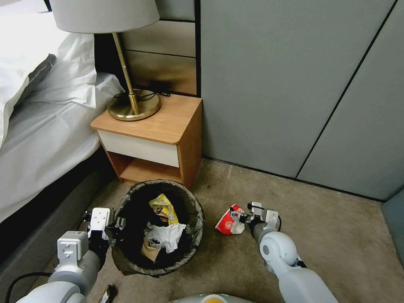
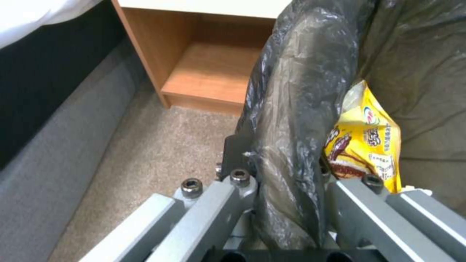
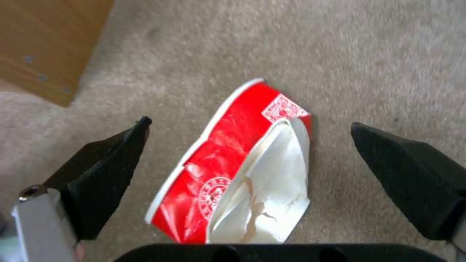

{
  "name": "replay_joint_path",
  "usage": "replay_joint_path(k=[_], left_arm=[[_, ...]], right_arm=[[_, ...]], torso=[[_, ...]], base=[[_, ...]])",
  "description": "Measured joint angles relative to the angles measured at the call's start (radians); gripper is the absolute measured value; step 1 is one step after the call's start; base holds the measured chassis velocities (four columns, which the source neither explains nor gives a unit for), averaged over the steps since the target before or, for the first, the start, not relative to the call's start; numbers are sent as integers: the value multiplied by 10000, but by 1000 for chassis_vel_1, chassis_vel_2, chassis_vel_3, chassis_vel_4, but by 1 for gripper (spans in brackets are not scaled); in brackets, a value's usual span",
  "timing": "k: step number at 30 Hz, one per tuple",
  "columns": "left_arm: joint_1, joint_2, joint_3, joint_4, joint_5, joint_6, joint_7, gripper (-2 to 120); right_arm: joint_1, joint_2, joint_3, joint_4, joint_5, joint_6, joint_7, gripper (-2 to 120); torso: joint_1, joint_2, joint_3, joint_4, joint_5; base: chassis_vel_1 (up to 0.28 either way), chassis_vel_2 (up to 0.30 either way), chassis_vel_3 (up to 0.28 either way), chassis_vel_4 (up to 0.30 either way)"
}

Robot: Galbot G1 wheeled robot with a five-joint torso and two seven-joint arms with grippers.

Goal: Pick up the trash bin, then pick up the garbage from the floor and place it into the trash bin.

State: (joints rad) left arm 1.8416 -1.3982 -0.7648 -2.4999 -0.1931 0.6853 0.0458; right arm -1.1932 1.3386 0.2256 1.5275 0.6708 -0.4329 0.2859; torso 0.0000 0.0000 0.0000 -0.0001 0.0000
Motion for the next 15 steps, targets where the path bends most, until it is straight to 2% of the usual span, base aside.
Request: replay_joint_path(k=[15], left_arm=[[-58, 82, 11, 0, 0, 12, -3, 3]], right_arm=[[952, 293, 25, -1516, 792, -267, 222, 100]], torso=[[1, 0, 0, 1, 0]], base=[[0, 0, 0, 0]])
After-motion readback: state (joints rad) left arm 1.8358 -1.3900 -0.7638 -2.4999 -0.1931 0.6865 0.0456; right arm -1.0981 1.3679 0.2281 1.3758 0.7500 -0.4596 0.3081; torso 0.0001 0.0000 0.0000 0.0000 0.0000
